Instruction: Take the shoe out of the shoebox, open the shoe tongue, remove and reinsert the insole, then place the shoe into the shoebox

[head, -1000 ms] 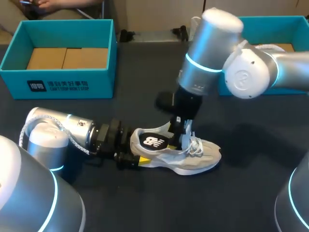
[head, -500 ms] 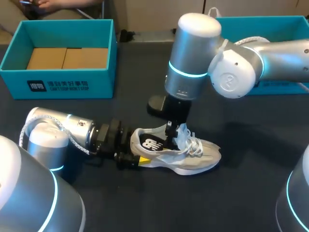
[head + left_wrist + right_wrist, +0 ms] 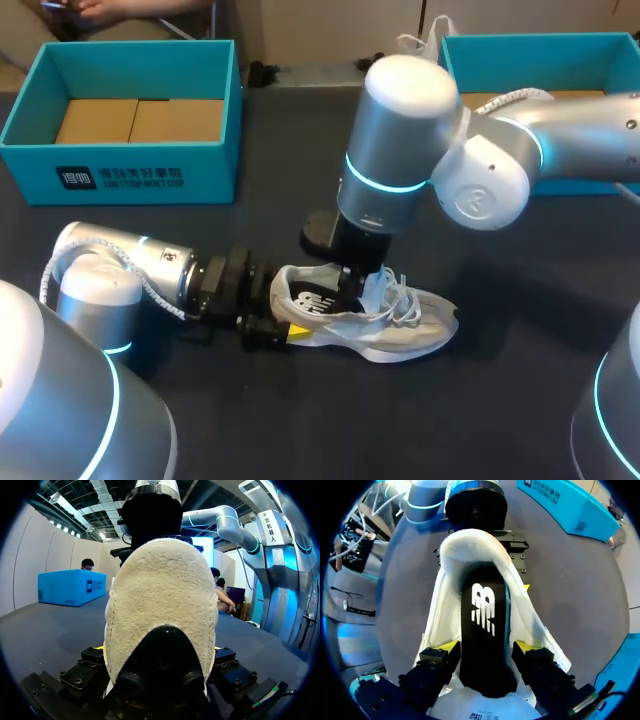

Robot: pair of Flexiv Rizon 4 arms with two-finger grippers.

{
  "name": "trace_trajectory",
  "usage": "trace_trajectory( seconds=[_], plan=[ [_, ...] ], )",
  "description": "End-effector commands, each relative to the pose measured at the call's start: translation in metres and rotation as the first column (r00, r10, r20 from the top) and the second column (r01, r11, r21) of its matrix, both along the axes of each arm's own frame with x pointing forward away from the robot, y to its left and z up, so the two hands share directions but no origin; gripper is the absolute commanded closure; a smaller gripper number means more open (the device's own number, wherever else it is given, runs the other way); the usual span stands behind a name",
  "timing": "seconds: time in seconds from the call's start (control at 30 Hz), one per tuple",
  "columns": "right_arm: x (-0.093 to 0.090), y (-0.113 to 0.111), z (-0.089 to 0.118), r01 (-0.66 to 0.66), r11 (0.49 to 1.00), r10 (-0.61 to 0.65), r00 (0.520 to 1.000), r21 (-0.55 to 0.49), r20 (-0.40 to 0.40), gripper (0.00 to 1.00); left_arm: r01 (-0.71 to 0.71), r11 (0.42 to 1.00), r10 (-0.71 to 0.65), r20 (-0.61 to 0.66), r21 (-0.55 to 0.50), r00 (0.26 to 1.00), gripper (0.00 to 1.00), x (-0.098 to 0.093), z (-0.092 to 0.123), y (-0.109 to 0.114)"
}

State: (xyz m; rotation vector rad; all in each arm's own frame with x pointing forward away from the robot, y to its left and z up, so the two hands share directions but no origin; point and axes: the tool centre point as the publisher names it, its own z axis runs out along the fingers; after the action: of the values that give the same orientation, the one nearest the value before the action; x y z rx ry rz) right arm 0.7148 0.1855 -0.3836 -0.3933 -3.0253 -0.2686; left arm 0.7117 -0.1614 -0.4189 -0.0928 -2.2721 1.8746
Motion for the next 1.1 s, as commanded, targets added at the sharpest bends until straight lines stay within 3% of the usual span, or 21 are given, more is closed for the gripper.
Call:
trace_trajectory(
  seconds=[0.03, 0.13, 0.3, 0.43, 0.73, 0.83, 0.97, 1.03, 1.1],
  plan=[
    [0.001, 0.005, -0.011, 0.024, 1.0, -0.023, 1.0, -0.016, 0.019, 0.38, -0.001, 1.0, 0.001, 0.0, 0.002, 1.0, 1.0, 0.0, 0.0, 0.0],
    [0.002, 0.006, -0.014, 0.038, 0.999, -0.038, 0.999, -0.025, 0.037, 0.47, -0.001, 1.0, 0.001, 0.0, 0.002, 1.0, 1.0, 0.0, 0.0, 0.0],
    [0.004, 0.005, -0.018, 0.042, 0.999, -0.04, 0.998, -0.03, 0.052, 0.41, -0.001, 1.0, 0.001, 0.0, 0.002, 1.0, 1.0, 0.0, 0.0, 0.0],
    [0.005, 0.008, -0.028, 0.016, 1.0, -0.016, 1.0, -0.026, 0.004, 0.42, -0.001, 1.0, 0.001, 0.0, 0.002, 1.0, 1.0, 0.0, 0.0, 0.0],
    [0.002, 0.004, -0.04, 0.017, 0.999, -0.021, 0.994, -0.042, -0.107, 0.53, -0.001, 1.0, 0.001, 0.0, 0.002, 1.0, 1.0, 0.0, 0.0, 0.0],
    [-0.001, 0.002, -0.043, 0.019, 0.998, -0.027, 0.99, -0.057, -0.137, 0.64, -0.001, 1.0, 0.001, 0.0, 0.002, 1.0, 1.0, 0.0, 0.0, 0.0],
    [-0.005, 0.0, -0.047, 0.006, 0.997, -0.019, 0.985, -0.077, -0.173, 0.85, -0.001, 1.0, 0.001, 0.0, 0.002, 1.0, 1.0, 0.0, 0.0, 0.0],
    [-0.007, -0.001, -0.049, 0.006, 0.996, -0.023, 0.982, -0.089, -0.19, 1.0, -0.001, 1.0, 0.001, 0.0, 0.002, 1.0, 1.0, 0.0, 0.0, 0.0],
    [-0.008, -0.002, -0.05, 0.001, 0.996, -0.019, 0.981, -0.089, -0.194, 1.0, -0.001, 1.0, 0.001, 0.0, 0.002, 1.0, 1.0, 0.0, 0.0, 0.0]
  ],
)
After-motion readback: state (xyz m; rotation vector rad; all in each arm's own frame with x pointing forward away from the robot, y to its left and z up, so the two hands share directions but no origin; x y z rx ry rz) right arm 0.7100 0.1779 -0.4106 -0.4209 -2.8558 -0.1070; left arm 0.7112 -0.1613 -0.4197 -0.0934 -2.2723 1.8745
